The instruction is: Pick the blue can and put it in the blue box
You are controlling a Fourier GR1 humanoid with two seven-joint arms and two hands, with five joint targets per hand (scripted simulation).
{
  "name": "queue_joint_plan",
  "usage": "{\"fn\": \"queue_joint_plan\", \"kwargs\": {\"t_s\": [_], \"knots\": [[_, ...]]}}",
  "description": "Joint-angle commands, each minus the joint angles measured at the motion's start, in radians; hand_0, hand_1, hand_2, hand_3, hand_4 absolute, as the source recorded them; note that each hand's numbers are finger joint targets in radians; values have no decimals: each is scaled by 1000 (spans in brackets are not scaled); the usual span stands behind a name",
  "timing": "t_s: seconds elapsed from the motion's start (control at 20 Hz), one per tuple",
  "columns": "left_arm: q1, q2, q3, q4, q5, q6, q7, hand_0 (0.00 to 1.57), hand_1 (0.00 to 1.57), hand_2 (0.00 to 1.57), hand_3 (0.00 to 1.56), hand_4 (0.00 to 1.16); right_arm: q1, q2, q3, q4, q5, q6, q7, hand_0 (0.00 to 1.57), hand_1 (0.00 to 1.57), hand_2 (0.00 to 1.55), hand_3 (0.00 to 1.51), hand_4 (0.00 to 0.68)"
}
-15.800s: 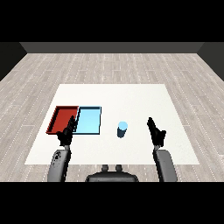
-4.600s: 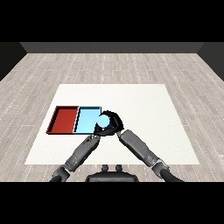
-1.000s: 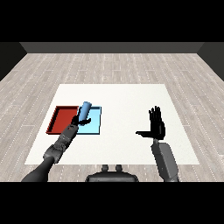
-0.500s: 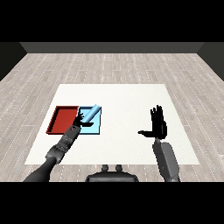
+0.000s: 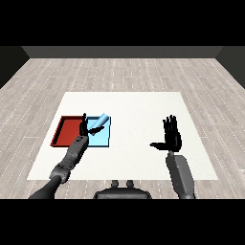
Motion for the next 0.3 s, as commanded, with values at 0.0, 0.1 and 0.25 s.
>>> {"fn": "queue_joint_plan", "kwargs": {"t_s": [0.0, 0.1, 0.25], "knots": [[105, -15, 9, -188, 29, -91, -228, 0, 0, 0, 0, 0, -24, -8, -5, -45, -12, -28, 61, 0, 0, 0, 0, 0], [130, -54, 0, -283, 50, -147, -266, 0, 0, 0, 0, 0, 3, -18, 26, -38, 43, -39, 56, 0, 0, 0, 0, 0], [254, -41, -41, -442, 57, -228, -300, 0, 0, 0, 0, 0, 9, -35, 3, -26, 30, -20, 53, 0, 0, 0, 0, 0]]}}
